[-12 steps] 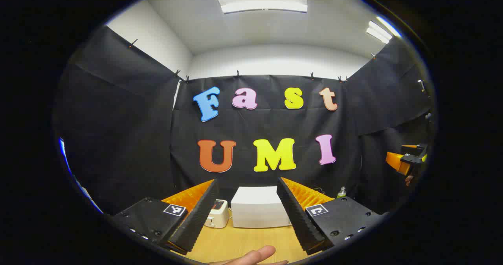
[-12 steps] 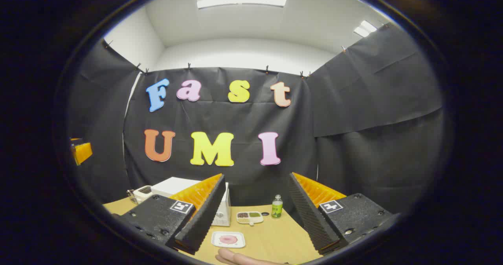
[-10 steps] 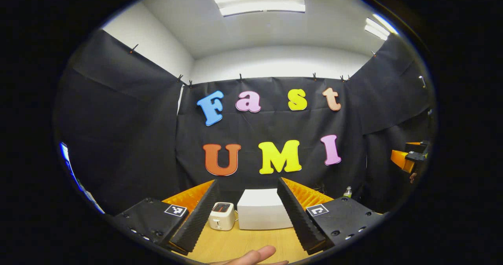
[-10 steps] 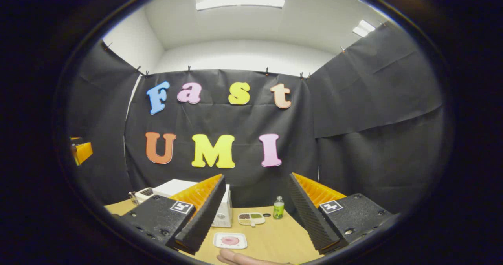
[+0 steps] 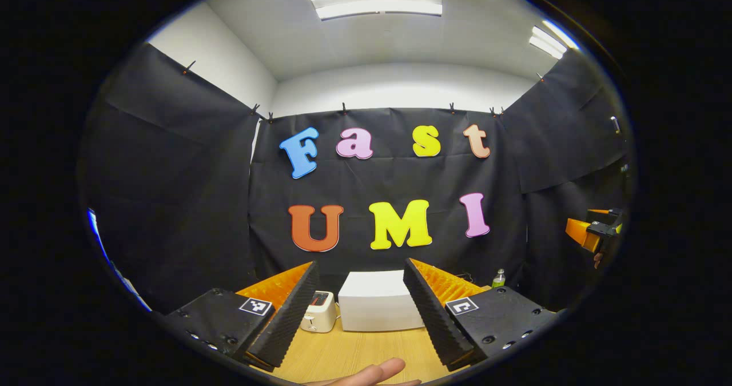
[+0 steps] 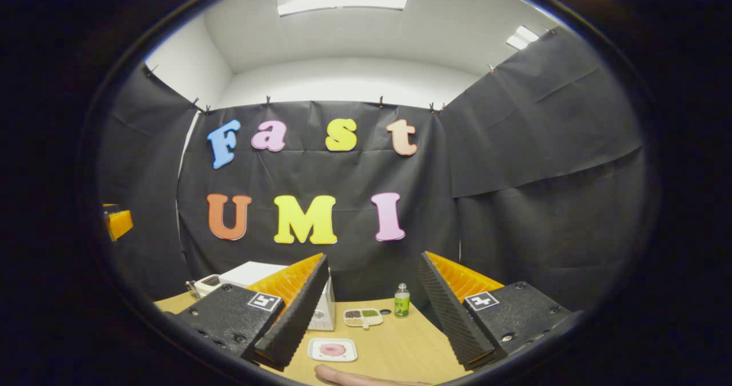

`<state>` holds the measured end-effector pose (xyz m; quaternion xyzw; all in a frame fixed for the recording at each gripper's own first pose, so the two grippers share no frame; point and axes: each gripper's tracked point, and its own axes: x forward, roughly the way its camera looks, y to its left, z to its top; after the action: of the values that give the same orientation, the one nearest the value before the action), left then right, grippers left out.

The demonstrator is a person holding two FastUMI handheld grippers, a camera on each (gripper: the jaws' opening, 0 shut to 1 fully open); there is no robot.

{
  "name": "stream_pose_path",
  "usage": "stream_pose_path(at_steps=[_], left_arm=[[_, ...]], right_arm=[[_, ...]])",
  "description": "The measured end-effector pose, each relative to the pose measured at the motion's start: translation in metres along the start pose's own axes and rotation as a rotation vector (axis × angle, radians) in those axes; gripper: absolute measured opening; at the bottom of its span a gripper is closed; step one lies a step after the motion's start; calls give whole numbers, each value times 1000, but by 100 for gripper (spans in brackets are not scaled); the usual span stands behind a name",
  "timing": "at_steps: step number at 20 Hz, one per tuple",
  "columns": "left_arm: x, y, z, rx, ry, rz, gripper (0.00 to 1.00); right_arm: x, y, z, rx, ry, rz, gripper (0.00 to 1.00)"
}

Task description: Open the microwave oven with the left hand, put the food in, and close the microwave oven.

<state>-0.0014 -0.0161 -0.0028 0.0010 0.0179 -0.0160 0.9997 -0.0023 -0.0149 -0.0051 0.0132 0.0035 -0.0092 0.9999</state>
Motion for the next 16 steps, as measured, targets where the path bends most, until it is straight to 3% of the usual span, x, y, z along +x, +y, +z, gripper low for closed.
stream_pose_path(at_steps=[1, 2, 7, 8, 10, 14, 15, 16], left_arm=[[3, -3, -4, -1, 8, -2, 94], [5, -5, -7, -3, 15, 0, 94], [33, -38, -29, -59, 37, -46, 95], [41, -45, -36, -61, 51, -54, 95], [61, -58, -49, -73, 67, -60, 95], [109, -98, -99, -108, 126, -106, 95], [122, -104, -114, -111, 148, -109, 94], [136, -109, -133, -117, 170, -112, 94]], right_arm=[[1, 1, 0, 4, 1, 6, 94], [3, 1, -2, 8, 0, 14, 100], [12, -5, -9, 35, -10, 43, 100], [14, -9, -9, 34, -14, 42, 94], [18, -15, -12, 43, -14, 43, 94], [23, -34, -20, 63, -3, 31, 94], [24, -38, -19, 63, -9, 28, 100], [24, -43, -21, 62, -16, 20, 92]])
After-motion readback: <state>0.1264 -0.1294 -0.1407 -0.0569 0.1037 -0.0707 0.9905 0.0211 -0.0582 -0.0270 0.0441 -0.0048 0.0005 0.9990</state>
